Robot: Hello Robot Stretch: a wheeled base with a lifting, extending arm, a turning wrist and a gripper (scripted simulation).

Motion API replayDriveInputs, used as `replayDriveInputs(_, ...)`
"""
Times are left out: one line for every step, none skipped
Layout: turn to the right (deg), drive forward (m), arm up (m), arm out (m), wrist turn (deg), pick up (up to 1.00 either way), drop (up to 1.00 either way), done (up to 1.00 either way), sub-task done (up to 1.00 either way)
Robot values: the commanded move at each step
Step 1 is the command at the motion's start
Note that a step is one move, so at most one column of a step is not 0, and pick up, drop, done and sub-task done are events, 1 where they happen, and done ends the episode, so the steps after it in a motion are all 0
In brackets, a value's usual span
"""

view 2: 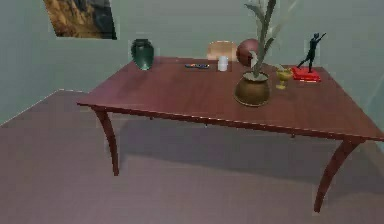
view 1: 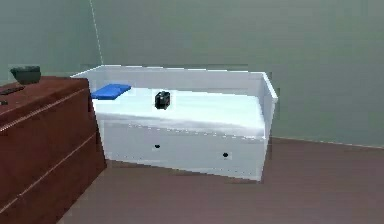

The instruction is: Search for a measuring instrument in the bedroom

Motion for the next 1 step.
replayDriveInputs(0.0,1.00,0.00,0.00,0.0,0.00,0.00,0.00,0.00)
